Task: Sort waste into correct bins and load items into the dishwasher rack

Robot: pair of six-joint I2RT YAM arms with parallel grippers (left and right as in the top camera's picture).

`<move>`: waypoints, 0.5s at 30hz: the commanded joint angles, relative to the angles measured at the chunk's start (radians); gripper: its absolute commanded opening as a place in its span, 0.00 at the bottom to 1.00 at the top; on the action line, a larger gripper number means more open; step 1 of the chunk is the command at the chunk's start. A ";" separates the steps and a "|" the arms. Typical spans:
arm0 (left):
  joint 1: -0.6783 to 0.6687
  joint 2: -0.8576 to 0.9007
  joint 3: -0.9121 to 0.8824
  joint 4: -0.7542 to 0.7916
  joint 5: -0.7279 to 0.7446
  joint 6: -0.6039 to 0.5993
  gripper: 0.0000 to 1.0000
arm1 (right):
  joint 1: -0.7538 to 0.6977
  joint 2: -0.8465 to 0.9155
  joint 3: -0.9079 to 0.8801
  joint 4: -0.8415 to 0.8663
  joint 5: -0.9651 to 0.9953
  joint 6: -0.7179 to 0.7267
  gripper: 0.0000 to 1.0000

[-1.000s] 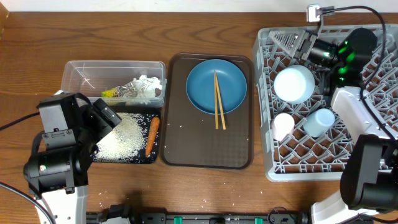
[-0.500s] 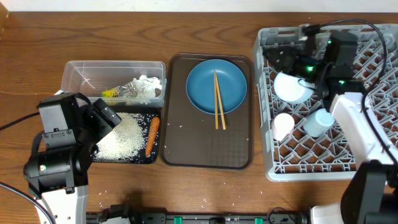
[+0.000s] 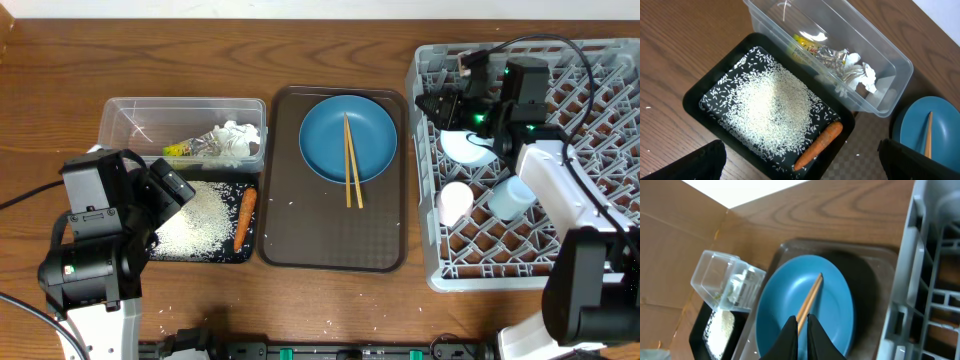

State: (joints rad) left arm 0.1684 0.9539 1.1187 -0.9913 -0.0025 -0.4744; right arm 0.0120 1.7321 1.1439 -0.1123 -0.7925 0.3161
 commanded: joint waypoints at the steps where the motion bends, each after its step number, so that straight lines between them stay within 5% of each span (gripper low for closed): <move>1: 0.005 -0.001 0.005 -0.003 -0.001 -0.002 0.99 | -0.037 0.009 0.010 -0.001 -0.027 -0.081 0.06; 15: 0.005 -0.001 0.005 -0.003 -0.001 -0.002 0.99 | -0.163 0.009 0.010 -0.026 -0.132 -0.123 0.04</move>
State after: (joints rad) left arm 0.1684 0.9539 1.1187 -0.9913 -0.0025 -0.4744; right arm -0.1493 1.7412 1.1439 -0.1574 -0.8276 0.2363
